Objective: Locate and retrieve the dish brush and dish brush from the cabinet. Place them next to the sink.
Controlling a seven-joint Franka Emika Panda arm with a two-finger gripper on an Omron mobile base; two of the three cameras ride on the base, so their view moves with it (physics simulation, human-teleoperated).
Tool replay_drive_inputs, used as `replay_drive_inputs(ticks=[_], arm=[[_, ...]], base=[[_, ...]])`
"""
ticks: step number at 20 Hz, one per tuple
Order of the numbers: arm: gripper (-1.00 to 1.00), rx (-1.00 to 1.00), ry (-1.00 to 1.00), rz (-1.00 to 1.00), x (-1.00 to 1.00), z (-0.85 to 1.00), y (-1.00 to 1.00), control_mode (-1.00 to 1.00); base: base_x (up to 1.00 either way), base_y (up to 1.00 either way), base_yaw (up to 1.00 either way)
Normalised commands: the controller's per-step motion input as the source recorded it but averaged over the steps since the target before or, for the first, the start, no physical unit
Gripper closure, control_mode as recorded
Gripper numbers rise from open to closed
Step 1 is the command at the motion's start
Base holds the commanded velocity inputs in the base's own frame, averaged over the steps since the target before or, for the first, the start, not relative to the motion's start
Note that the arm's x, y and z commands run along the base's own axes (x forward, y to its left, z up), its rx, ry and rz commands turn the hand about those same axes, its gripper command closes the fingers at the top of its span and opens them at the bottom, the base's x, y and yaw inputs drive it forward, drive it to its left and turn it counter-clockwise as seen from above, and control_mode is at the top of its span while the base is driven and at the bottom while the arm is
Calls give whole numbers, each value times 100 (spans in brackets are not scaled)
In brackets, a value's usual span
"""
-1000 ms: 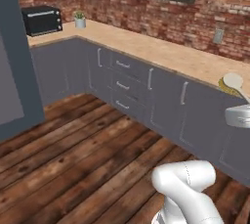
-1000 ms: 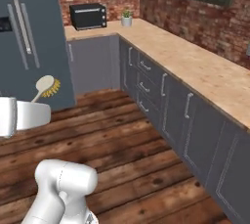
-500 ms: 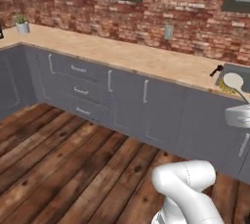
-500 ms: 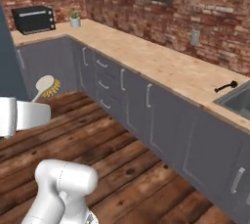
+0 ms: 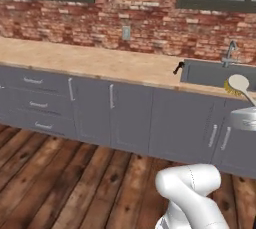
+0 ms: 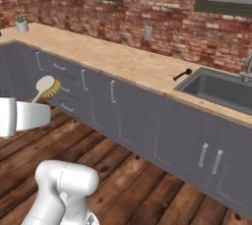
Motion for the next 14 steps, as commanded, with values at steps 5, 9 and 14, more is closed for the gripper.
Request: replay_drive_inputs(ticks=[5, 9, 14], arm=[[100, 0, 0, 0, 0, 0, 0, 100], [100, 0, 0, 0, 0, 0, 0, 100], [100, 0, 0, 0, 0, 0, 0, 100]], base=[[12, 0, -42], [30, 7, -37], [56, 28, -30]])
